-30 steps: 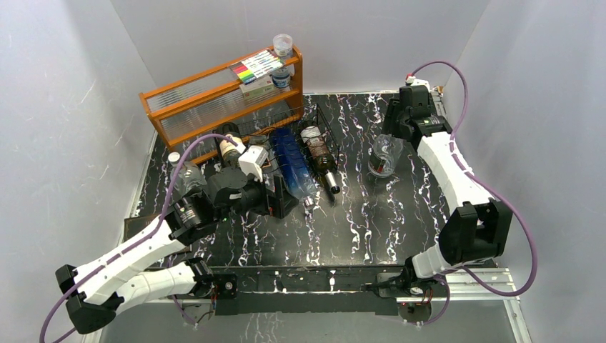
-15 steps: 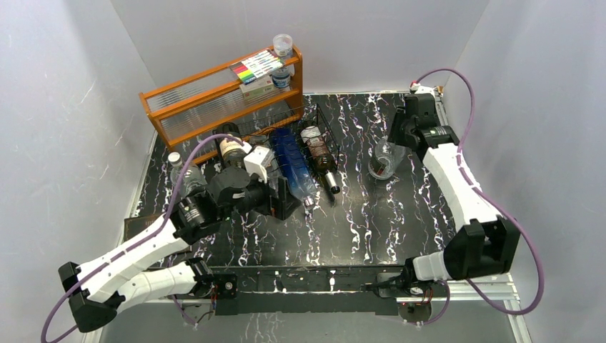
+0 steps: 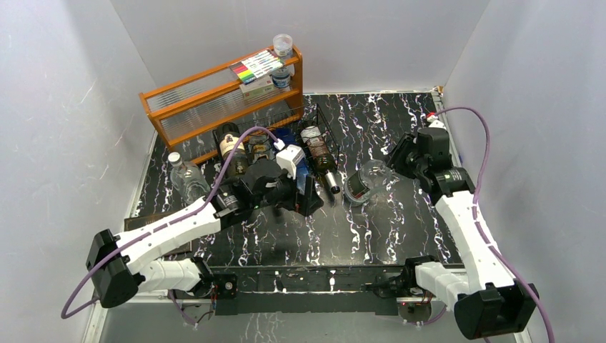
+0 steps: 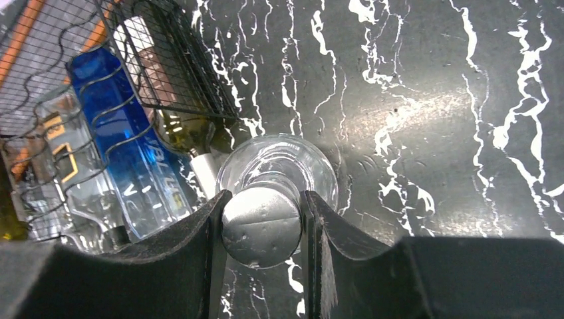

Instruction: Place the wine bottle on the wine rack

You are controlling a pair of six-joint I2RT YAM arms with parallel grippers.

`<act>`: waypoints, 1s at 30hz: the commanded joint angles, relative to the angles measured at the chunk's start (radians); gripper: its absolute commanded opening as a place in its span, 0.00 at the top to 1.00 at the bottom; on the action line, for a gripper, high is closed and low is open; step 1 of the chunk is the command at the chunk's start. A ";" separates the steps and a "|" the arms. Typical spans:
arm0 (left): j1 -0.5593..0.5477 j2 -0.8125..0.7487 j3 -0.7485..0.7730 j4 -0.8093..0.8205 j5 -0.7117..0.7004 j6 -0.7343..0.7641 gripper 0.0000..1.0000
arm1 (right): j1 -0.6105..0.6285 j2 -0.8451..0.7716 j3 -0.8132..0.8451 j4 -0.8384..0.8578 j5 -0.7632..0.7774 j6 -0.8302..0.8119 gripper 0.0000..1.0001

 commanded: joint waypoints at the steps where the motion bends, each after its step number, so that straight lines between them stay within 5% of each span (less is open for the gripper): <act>1: -0.012 0.007 0.038 0.087 0.018 -0.040 0.02 | 0.002 -0.078 -0.065 0.134 -0.055 0.150 0.88; 10: -0.036 0.106 0.060 0.121 -0.046 -0.094 0.02 | 0.002 -0.249 -0.183 0.079 -0.047 0.274 0.88; 19: -0.054 0.267 0.116 0.177 -0.091 -0.114 0.03 | 0.002 -0.318 -0.237 -0.033 -0.325 0.287 0.88; 30: -0.112 0.410 0.153 0.231 -0.074 -0.118 0.11 | 0.001 -0.358 -0.224 -0.183 -0.457 0.214 0.89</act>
